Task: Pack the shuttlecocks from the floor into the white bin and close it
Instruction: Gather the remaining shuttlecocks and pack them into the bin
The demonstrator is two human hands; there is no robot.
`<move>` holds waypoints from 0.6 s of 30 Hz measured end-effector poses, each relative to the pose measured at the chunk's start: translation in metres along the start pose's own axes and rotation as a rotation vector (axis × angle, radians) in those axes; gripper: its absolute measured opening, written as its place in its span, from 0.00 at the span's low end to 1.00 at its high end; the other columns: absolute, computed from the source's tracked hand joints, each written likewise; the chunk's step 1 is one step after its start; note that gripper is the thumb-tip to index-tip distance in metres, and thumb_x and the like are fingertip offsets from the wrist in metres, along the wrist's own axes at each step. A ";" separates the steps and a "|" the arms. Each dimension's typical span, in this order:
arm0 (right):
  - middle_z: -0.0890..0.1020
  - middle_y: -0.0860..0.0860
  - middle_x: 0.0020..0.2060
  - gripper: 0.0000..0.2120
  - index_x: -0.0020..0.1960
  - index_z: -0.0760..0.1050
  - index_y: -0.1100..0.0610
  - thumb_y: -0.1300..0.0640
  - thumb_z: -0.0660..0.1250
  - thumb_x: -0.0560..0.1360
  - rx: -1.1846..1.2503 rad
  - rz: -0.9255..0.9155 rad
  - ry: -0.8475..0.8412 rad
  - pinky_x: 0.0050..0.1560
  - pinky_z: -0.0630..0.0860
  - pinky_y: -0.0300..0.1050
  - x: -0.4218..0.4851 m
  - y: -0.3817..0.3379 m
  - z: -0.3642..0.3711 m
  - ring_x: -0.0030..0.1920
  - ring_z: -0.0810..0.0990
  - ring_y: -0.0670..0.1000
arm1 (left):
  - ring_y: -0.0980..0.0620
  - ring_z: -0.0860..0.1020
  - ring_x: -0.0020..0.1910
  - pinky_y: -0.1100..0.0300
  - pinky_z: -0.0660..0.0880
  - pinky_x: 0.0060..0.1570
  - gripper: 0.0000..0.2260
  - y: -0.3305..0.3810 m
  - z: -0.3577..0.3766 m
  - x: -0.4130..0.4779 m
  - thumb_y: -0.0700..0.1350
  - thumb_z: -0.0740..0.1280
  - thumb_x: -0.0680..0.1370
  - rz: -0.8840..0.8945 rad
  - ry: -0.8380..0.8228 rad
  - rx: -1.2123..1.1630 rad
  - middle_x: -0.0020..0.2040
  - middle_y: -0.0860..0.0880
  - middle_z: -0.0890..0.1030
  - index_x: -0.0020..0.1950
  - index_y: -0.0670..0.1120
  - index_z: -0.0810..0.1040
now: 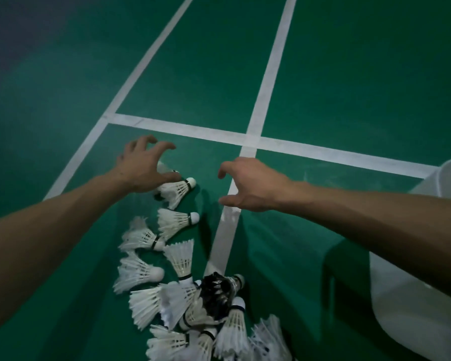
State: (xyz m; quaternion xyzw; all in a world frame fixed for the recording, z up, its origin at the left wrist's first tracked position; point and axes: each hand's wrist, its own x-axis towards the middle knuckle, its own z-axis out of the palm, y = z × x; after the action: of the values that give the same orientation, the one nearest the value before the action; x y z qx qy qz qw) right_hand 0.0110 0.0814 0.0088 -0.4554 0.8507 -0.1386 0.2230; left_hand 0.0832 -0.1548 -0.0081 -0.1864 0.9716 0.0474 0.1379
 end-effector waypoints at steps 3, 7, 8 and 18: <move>0.75 0.55 0.60 0.25 0.66 0.69 0.56 0.46 0.69 0.74 0.014 -0.020 -0.011 0.58 0.68 0.44 0.020 -0.005 0.006 0.62 0.72 0.55 | 0.36 0.57 0.71 0.38 0.57 0.70 0.36 -0.014 0.006 -0.001 0.71 0.63 0.66 -0.090 -0.062 -0.073 0.73 0.43 0.58 0.71 0.61 0.61; 0.76 0.54 0.61 0.24 0.66 0.69 0.56 0.48 0.69 0.74 0.040 -0.034 0.008 0.60 0.69 0.47 0.044 -0.011 0.010 0.62 0.72 0.55 | 0.37 0.65 0.69 0.41 0.63 0.69 0.36 -0.019 0.022 -0.009 0.66 0.70 0.66 -0.081 -0.160 -0.299 0.73 0.41 0.58 0.71 0.60 0.62; 0.76 0.54 0.61 0.24 0.66 0.69 0.55 0.48 0.70 0.74 0.051 -0.040 0.010 0.61 0.70 0.47 0.048 -0.013 0.012 0.61 0.72 0.55 | 0.39 0.65 0.69 0.42 0.64 0.69 0.36 -0.018 0.026 -0.011 0.61 0.73 0.67 -0.046 -0.147 -0.327 0.73 0.42 0.58 0.71 0.59 0.63; 0.77 0.52 0.61 0.23 0.64 0.70 0.55 0.51 0.72 0.73 0.143 -0.160 -0.050 0.61 0.73 0.51 0.058 -0.040 0.041 0.60 0.75 0.52 | 0.45 0.71 0.64 0.49 0.67 0.66 0.28 -0.026 0.041 -0.015 0.46 0.77 0.68 0.020 0.069 -0.429 0.68 0.45 0.69 0.66 0.51 0.71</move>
State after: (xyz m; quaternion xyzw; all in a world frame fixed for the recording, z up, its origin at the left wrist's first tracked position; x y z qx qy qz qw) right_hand 0.0321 0.0093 -0.0238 -0.5082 0.7936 -0.2051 0.2644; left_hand 0.1165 -0.1675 -0.0443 -0.2036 0.9451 0.2480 0.0614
